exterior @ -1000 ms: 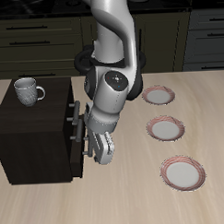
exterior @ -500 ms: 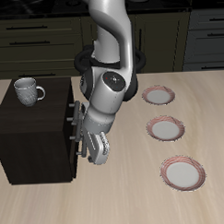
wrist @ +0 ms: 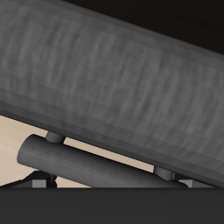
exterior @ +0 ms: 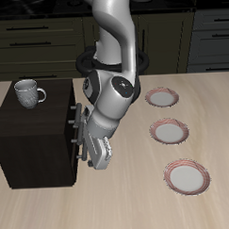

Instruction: Close the bottom drawer

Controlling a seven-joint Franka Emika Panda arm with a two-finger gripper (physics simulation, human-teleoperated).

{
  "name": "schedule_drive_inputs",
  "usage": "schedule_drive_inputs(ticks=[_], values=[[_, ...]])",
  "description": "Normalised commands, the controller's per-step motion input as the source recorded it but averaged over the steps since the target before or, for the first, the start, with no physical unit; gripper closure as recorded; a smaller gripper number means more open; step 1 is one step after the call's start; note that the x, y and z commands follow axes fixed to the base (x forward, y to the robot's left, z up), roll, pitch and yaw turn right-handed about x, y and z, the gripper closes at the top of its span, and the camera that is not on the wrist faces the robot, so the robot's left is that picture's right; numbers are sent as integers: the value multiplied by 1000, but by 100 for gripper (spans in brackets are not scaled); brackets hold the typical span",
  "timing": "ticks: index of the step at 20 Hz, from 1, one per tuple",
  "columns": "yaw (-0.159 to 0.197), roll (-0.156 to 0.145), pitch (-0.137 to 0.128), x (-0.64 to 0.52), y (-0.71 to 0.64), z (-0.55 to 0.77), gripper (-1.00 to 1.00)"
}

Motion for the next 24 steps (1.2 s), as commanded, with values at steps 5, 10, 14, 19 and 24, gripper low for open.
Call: schedule_drive_inputs(ticks=[5,10,14,19,24], values=[[67,0,-52,98,-85,-76,-100],[29,-15,3,62,-192,-88,-100],[20,17,-42,74,-14,79,-100],[27,-10,-29,160,-109,72,-100],[5,-1,-4,-11,44,-13,-100]])
